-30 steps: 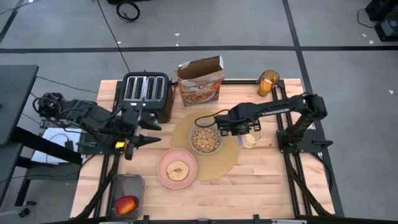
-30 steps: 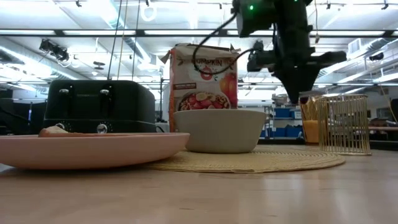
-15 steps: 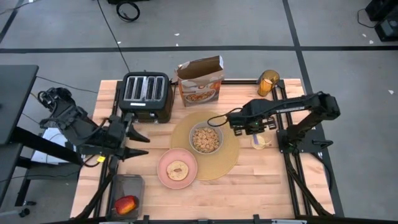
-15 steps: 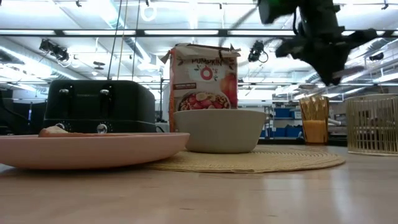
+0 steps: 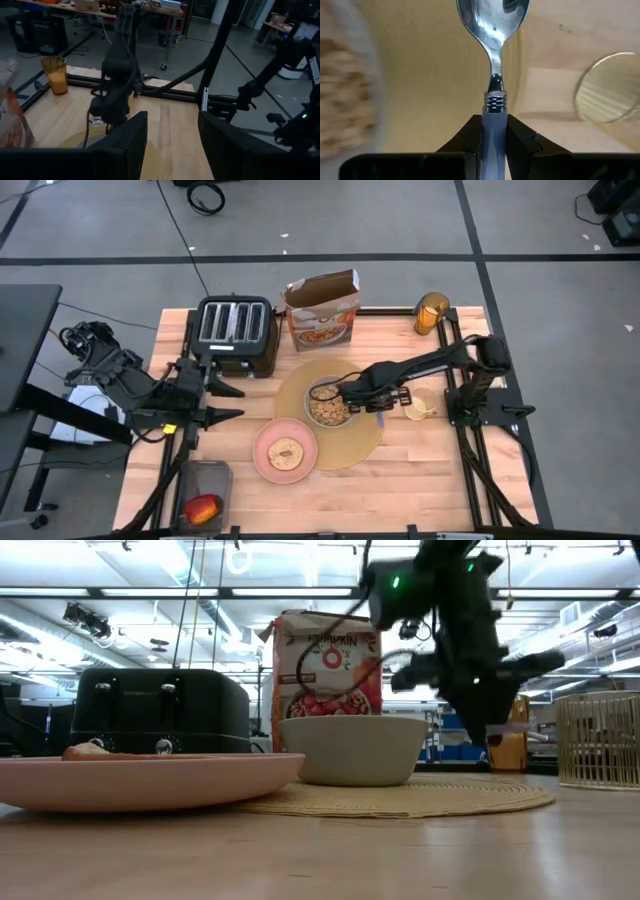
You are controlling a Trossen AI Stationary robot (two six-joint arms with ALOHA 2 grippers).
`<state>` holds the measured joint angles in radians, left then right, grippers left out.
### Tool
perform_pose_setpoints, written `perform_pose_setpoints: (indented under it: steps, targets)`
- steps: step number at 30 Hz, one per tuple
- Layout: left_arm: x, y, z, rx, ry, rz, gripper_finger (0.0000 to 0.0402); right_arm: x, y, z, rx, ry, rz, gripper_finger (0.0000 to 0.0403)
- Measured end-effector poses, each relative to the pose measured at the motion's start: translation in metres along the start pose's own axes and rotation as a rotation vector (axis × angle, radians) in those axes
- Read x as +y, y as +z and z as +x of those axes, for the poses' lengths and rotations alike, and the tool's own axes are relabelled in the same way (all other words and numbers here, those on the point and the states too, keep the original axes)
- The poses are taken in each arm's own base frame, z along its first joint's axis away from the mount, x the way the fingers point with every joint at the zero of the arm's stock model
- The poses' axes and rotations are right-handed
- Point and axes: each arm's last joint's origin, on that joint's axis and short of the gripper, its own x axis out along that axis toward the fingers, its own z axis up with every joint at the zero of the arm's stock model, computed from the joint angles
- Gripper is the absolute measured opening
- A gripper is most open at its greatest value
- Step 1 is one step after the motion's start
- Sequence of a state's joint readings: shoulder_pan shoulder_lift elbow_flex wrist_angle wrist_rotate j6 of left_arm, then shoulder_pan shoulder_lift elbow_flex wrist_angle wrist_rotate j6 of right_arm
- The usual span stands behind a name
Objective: Arrange a breakfast setting
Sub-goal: Put the purple spoon from the gold pen holder on the brown table mat to the left of the gray bowl
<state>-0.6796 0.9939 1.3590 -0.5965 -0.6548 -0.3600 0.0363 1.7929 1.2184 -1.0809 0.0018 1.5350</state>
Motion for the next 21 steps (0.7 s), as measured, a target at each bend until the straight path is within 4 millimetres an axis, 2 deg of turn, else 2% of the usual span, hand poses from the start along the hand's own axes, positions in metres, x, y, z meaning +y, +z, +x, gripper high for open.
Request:
perform_pose_setpoints:
  steps: [5, 9, 15, 18, 21]
  targets:
    - [-0.001, -0.003, -0.001, 0.020, -0.006, -0.021, 0.0181, 0.006, 0.010, 0.016, 0.042, -0.032, -0.040, 0.0061]
    - [-0.001, -0.003, -0.001, 0.026, -0.005, -0.037, 0.0181, -0.004, 0.012, 0.032, 0.106, -0.011, -0.022, 0.0061]
    - [-0.001, -0.003, -0.001, 0.026, -0.002, -0.046, 0.0181, -0.023, -0.001, 0.024, 0.062, 0.118, 0.061, 0.0061]
    - [0.001, -0.003, 0.000, 0.023, 0.012, -0.024, 0.0181, -0.024, 0.001, 0.022, 0.031, 0.170, 0.076, 0.0061]
    - [0.004, -0.001, 0.002, 0.015, 0.035, -0.015, 0.0181, -0.022, 0.006, 0.028, 0.028, 0.179, 0.094, 0.0061]
